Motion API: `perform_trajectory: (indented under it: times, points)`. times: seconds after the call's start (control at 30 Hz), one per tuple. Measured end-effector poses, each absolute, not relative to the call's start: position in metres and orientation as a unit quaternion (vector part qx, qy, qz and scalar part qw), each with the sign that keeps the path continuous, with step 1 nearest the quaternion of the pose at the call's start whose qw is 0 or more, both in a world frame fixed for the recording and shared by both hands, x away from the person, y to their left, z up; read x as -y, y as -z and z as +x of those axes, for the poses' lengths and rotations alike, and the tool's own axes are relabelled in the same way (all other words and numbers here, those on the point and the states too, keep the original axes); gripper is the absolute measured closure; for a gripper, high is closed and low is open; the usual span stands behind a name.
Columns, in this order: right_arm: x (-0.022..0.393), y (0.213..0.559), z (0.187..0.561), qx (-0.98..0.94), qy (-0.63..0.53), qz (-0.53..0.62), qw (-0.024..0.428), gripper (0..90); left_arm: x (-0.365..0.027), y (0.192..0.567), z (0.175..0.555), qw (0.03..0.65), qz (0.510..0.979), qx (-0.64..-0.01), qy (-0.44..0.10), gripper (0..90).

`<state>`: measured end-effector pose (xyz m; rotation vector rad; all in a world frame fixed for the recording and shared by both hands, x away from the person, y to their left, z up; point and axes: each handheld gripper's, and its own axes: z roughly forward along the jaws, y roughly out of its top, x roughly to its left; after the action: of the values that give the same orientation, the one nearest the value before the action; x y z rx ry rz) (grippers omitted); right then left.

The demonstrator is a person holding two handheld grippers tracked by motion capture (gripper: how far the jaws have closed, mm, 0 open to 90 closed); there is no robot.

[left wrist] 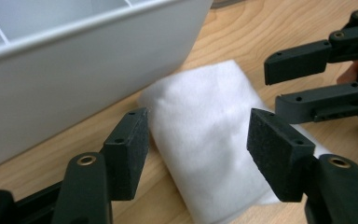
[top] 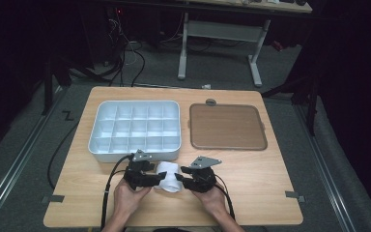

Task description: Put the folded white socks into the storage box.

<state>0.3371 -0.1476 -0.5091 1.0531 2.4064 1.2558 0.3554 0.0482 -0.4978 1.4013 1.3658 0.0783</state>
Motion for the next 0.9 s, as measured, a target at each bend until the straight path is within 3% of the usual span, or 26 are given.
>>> perform_trajectory:
  times: [0.53, 0.9]
  points:
    - [0.226, 0.514, 0.331, -0.799, -0.390, 0.427, 0.163, 63.8, -0.040, 0.515, 0.374, 0.536, 0.576, -0.616, -0.017, 36.5]
    - [0.288, 0.527, 0.324, -0.765, -0.349, 0.501, 0.204, 62.9, -0.038, 0.524, 0.373, 0.539, 0.571, -0.619, 0.002, 44.8]
